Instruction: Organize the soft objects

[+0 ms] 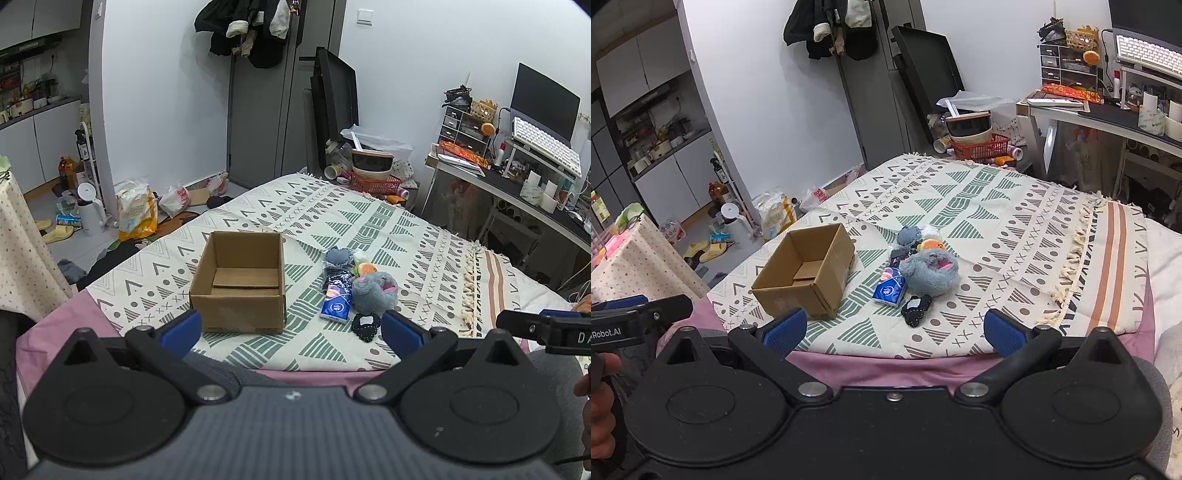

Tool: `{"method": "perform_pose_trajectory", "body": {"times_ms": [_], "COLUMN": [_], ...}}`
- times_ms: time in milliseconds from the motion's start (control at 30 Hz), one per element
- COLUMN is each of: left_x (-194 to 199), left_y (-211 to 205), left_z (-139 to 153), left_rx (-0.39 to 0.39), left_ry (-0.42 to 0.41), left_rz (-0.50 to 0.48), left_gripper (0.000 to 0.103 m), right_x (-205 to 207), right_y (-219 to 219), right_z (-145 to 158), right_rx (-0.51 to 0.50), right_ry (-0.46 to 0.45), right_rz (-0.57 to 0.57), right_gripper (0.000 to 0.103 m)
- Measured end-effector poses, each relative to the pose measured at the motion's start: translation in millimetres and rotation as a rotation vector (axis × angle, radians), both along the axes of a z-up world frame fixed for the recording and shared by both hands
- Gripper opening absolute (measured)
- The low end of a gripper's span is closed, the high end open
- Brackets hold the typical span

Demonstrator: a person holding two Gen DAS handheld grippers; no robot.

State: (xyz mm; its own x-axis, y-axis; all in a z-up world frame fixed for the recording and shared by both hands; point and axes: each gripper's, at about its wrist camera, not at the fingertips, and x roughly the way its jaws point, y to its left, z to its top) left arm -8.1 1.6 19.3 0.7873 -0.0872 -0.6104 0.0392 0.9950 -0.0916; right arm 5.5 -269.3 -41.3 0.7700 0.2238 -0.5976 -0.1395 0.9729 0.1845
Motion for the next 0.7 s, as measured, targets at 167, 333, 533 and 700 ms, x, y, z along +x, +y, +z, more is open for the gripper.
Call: {"method": "perform_pose_trajectory", "body": {"times_ms": [167, 333, 533, 700], "left_x": [-0.6, -2.6, -4.5, -6.0], "left_y": [0.2, 1.4, 0.9, 3.4], "left_z": [0.6, 1.4, 0.0, -1.6], "left_rx": [-0.01, -0.014, -0.007, -0.016], "left_ry": [-0.004, -0.011, -0.016, -0.016], "left_rz": [-0.003, -0.001, -0.003, 0.006], "left_gripper": [0.103, 0.103, 0.103, 0.103], "right_x": [-0.8, -1.6, -3.7, -5.2], "right_y": [2.8, 3.3, 1.8, 0.7], "right_z": [0.2, -0.2, -3.1, -2.9], "right_rx": [-0.012, -0.011, -0.013, -0.011], "right_ry": [-0.005, -0.006, 0.0, -0.005], "right_rz": [-0.005, -0.007, -0.013, -0.017], "right_gripper": [0.103, 0.103, 0.103, 0.103]}}
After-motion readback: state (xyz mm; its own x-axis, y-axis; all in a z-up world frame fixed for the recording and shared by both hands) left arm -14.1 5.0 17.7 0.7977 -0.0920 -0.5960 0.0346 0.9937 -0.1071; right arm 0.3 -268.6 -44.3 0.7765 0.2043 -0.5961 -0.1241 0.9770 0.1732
